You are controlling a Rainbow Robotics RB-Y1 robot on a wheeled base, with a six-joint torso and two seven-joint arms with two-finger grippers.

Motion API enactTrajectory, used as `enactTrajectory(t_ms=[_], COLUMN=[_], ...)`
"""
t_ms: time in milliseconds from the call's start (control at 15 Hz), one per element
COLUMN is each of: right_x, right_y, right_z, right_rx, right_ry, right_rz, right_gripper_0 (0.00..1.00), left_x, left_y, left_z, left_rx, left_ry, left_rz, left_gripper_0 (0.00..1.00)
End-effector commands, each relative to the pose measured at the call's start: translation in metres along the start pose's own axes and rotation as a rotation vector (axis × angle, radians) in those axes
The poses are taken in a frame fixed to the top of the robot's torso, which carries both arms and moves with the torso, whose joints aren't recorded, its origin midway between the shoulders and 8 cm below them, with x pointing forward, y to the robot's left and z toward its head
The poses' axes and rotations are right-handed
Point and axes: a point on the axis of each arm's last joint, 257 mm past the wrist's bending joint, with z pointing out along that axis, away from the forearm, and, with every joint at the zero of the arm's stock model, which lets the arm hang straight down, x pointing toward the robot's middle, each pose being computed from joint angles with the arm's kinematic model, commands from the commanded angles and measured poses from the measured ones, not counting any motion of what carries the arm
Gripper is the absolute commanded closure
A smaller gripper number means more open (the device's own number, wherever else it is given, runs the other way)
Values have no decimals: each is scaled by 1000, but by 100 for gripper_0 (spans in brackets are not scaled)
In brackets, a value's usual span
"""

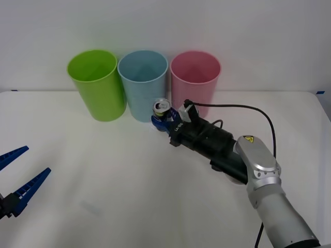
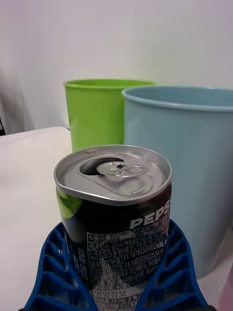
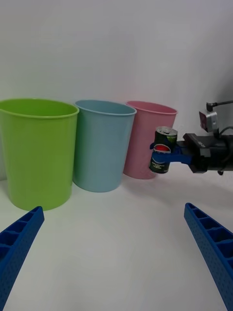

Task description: Grasp the object on the table and drop it into the matching bin: aluminum can to the light blue bin, PET bottle to the pink bin.

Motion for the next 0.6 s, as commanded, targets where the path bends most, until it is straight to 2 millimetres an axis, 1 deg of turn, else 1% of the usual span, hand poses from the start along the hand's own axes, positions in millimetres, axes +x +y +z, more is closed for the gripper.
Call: enactTrajectory(t_ms=[67,267,333,467,600], right_x=[-26,-55,-70,-90,-119], right_y=[9,16,18,21,23], right_z=[-5,-6,-5,-5,-6], right_rx=[-24,-52,-62,-78,-99], right_ry=[-41,-82,-104,-129,-158], right_rz=[44,71,73,85,81], right_gripper_0=[100,100,100,100,100], left_x=[0,0,0,0,0], left_y=[0,0,0,0,0], left_z=[0,0,0,0,0], left_rx=[0,0,0,0,0], left_ry=[0,0,0,0,0], left_rz=[0,0,0,0,0], left_gripper_0=[0,0,0,0,0])
